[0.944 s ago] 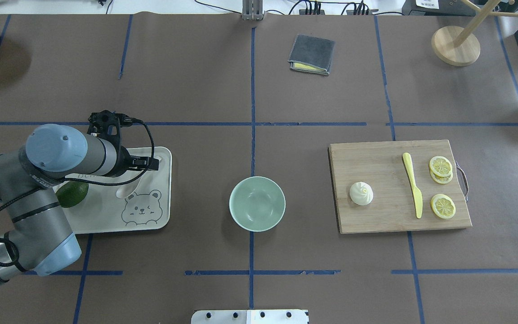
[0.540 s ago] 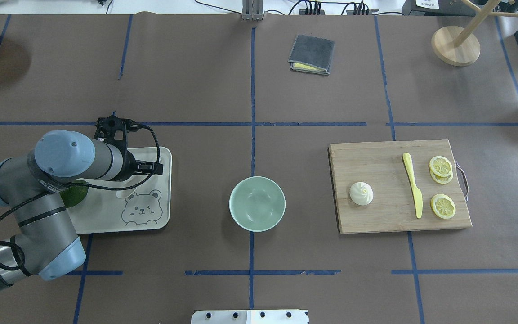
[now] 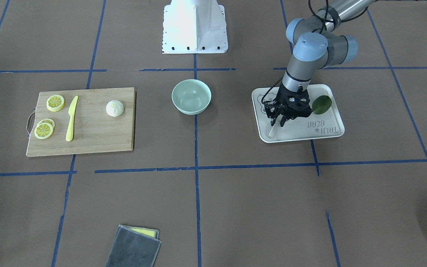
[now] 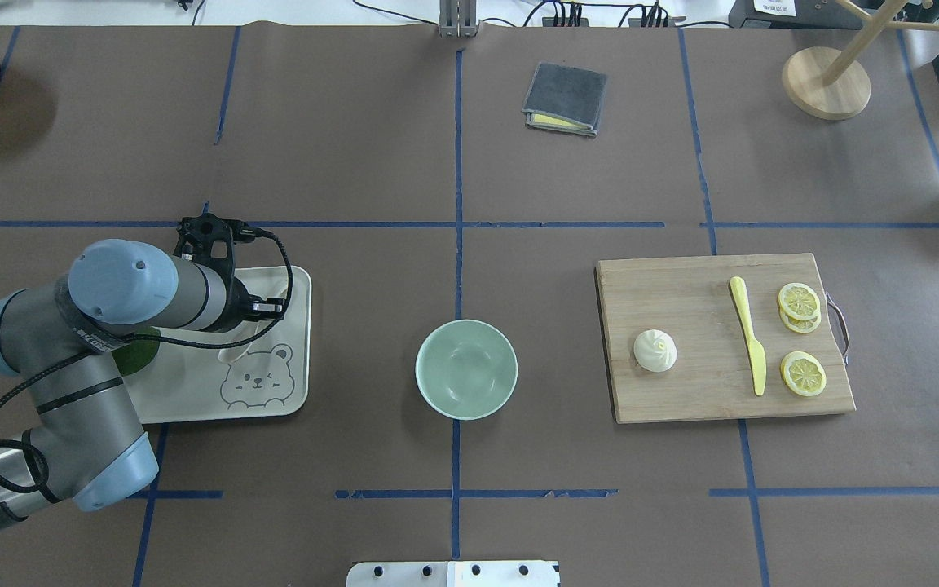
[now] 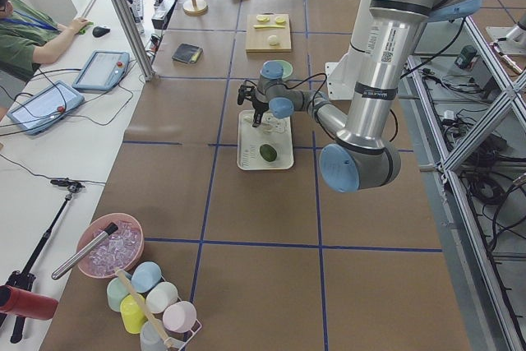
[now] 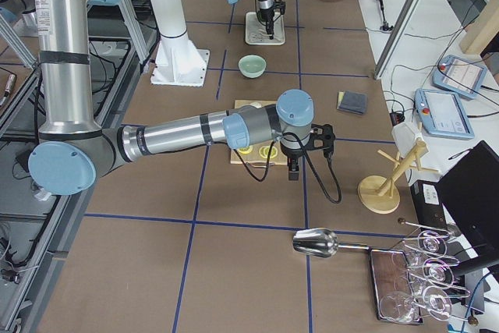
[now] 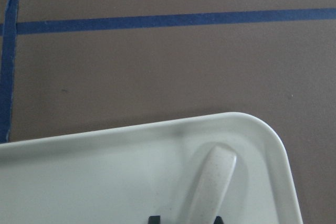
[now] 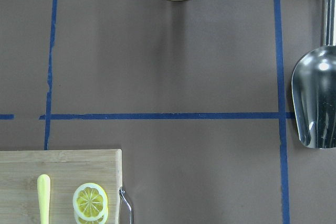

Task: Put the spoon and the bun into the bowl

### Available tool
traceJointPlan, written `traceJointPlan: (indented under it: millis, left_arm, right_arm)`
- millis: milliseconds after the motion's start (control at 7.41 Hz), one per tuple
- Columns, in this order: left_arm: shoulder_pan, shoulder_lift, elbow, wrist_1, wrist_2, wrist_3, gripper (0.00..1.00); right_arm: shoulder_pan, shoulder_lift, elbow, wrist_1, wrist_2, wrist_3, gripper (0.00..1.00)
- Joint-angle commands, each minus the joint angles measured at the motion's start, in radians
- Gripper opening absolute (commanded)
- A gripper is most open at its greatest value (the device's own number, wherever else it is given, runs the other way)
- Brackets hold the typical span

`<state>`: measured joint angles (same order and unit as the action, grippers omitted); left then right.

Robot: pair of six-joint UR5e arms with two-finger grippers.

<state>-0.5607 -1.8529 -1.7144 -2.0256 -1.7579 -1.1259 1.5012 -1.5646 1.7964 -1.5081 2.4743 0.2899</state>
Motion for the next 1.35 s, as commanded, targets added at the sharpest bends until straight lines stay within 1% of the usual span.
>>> traceJointPlan:
  millis: [0,135,405,540,675,810,944,1079,1214]
  left_arm:
    - [0.001,0.003,-0.005,0.011,0.0,0.0,0.0]
    - [0.001,0.0,-0.014,0.033,0.0,-0.002,0.0]
    - [-0.005,0.001,-0.028,0.036,0.0,-0.002,0.0]
    - [-0.01,0.003,-0.062,0.077,0.0,0.002,0.0]
    - [-0.011,0.001,-0.12,0.158,0.0,0.009,0.0]
    - [-0.033,0.0,-0.161,0.209,0.0,0.012,0.0]
    - [-0.077,-0.008,-0.177,0.212,-0.008,0.009,0.0]
    - [-0.103,-0.032,-0.182,0.214,-0.011,-0.007,0.0]
    - [-0.1,-0.066,-0.18,0.214,-0.011,-0.1,0.0]
  right_arm:
    - [-0.001,0.0,0.0,-0.001,0.001,0.0,1.0]
    - [-0.001,0.002,0.0,0.0,0.002,0.0,1.0]
    - [-0.004,0.014,0.0,-0.001,0.005,0.002,1.0]
    - [-0.012,0.023,0.0,-0.001,0.005,0.026,1.0]
    - [-0.036,0.05,0.0,0.0,0.006,0.097,1.0]
    - [-0.074,0.07,0.001,0.005,0.006,0.167,1.0]
    - [-0.131,0.086,0.001,0.052,0.003,0.213,1.0]
    - [-0.203,0.09,0.001,0.156,-0.021,0.333,1.0]
    - [-0.301,0.101,0.005,0.264,-0.103,0.497,1.0]
